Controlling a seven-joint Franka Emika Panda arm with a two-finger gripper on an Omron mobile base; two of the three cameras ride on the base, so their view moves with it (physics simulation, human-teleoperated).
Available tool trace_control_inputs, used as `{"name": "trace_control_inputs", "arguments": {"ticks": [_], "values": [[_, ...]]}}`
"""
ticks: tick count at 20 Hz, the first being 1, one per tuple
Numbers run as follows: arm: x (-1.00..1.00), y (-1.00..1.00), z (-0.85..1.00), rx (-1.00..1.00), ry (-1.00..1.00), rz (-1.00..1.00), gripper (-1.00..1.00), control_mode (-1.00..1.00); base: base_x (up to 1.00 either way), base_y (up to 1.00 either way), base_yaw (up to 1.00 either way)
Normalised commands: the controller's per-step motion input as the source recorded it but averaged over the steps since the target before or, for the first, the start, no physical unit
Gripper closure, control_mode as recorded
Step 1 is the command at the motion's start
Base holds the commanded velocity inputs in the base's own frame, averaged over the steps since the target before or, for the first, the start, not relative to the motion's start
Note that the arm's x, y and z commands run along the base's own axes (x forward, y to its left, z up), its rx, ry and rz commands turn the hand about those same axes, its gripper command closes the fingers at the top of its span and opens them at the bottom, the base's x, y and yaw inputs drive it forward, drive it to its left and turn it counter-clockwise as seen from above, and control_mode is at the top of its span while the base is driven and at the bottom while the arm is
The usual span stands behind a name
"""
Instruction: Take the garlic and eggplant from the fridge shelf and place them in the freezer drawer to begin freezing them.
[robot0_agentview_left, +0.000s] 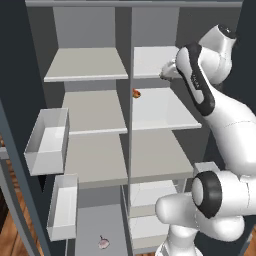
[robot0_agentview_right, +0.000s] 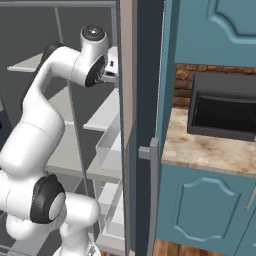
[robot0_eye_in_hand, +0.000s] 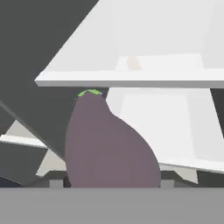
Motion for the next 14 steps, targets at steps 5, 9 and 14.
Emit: {"name": "trace_control_inputs", "arguments": {"ticks": [5, 9, 14], "values": [[-1.0, 0.01, -0.71, 0.0, 0.15, -0.17, 1.0, -1.0, 0.0, 0.0, 0.0], [-1.0, 0.06, -0.97, -0.01, 0.26, -0.13, 1.0, -1.0, 0.0, 0.0, 0.0], [-0.56, 0.06, -0.62, -0.02, 0.18, -0.02, 1.0, -1.0, 0.0, 0.0, 0.0]]}}
